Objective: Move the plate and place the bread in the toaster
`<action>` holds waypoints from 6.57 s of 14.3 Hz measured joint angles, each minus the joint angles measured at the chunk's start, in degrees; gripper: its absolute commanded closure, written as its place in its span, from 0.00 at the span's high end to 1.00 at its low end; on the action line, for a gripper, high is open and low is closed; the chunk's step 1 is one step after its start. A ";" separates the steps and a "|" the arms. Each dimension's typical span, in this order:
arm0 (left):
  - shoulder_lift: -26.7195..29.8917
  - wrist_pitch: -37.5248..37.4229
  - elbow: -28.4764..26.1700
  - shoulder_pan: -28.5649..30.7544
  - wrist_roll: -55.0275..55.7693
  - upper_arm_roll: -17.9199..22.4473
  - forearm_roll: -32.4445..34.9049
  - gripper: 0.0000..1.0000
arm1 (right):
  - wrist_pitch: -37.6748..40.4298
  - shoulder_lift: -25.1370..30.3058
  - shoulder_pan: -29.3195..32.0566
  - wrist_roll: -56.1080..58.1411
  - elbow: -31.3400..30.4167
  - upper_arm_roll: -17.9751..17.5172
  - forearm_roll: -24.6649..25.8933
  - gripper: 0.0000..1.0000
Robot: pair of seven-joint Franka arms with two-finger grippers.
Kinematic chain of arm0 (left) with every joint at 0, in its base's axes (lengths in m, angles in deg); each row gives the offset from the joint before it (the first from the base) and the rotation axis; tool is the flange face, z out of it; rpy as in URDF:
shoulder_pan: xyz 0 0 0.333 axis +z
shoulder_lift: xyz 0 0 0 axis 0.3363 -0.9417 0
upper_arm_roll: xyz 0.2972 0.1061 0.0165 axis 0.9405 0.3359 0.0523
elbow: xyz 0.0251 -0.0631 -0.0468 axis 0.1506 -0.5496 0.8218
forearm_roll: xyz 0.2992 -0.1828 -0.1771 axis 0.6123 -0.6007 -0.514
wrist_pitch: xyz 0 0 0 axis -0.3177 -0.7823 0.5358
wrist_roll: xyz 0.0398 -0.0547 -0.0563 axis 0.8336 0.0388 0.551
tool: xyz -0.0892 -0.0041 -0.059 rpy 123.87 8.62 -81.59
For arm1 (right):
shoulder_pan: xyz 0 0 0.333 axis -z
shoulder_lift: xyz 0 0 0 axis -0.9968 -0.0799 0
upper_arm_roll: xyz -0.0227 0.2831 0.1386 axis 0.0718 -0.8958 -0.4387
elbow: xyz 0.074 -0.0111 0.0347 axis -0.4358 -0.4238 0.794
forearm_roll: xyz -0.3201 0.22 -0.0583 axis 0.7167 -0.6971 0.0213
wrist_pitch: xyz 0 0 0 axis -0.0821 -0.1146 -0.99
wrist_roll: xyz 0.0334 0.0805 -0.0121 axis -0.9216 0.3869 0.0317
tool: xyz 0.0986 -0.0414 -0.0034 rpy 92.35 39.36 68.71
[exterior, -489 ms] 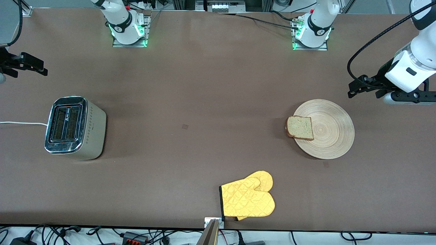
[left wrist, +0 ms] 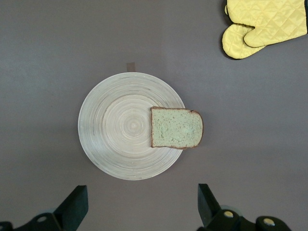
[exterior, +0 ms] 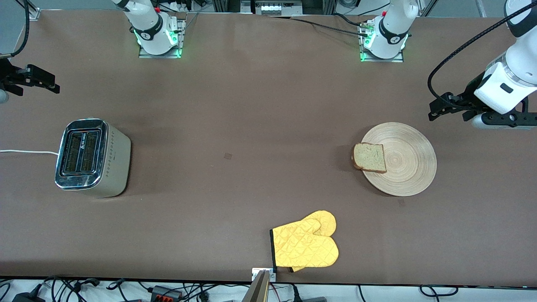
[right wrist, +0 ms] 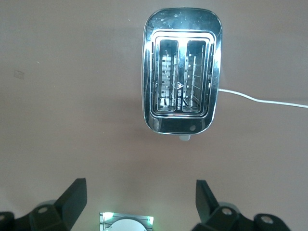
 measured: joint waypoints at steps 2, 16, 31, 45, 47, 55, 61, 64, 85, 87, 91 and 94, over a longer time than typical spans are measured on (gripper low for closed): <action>0.00 0.00 0.00 0.00 0.00 0.00 0.00 1.00 | 0.00 0.00 0.02 0.00 0.00 0.00 0.00 1.00; -2.25 -6.10 1.48 0.17 0.01 0.32 0.00 1.00 | 0.00 -0.03 0.14 0.00 0.00 0.11 0.00 1.00; -27.01 -4.99 7.03 25.37 -25.71 1.59 -23.72 1.00 | 0.00 -0.06 0.17 0.01 0.01 0.22 0.00 1.00; -43.73 1.61 8.39 33.23 -54.69 1.51 -41.94 1.00 | 0.00 -0.12 0.17 0.01 0.01 0.24 0.00 1.00; -44.99 1.62 8.40 33.99 -57.22 1.53 -44.00 0.99 | 0.00 -0.13 0.17 0.01 0.01 0.24 0.00 1.00; -48.68 1.62 8.47 34.48 -65.03 0.79 -46.03 0.77 | 0.00 -0.13 0.17 0.01 0.01 0.24 0.00 1.00; -51.42 -1.55 8.46 34.47 -66.80 0.61 -46.18 0.39 | 0.00 -0.13 0.17 0.01 0.01 0.26 0.00 1.00; -52.21 -1.97 8.47 34.46 -69.02 0.33 -46.20 0.15 | 0.00 -0.13 0.17 0.01 0.01 0.26 0.00 1.00; -46.21 0.46 5.18 18.71 -54.62 -5.83 -50.09 0.01 | 0.00 -0.15 0.17 0.01 0.01 0.31 0.00 1.00; -45.08 9.77 0.02 18.34 -54.10 -10.63 -54.00 0.01 | 0.00 -0.15 0.17 0.01 0.01 0.32 0.00 1.00; -44.44 29.69 -8.12 18.34 -54.03 -22.77 -64.40 0.01 | 0.00 -0.15 0.18 0.01 0.02 0.33 0.00 1.00; -44.42 42.00 -11.73 17.08 -53.99 -30.68 -68.93 0.01 | 0.00 -0.16 0.18 0.01 0.02 0.34 0.00 1.00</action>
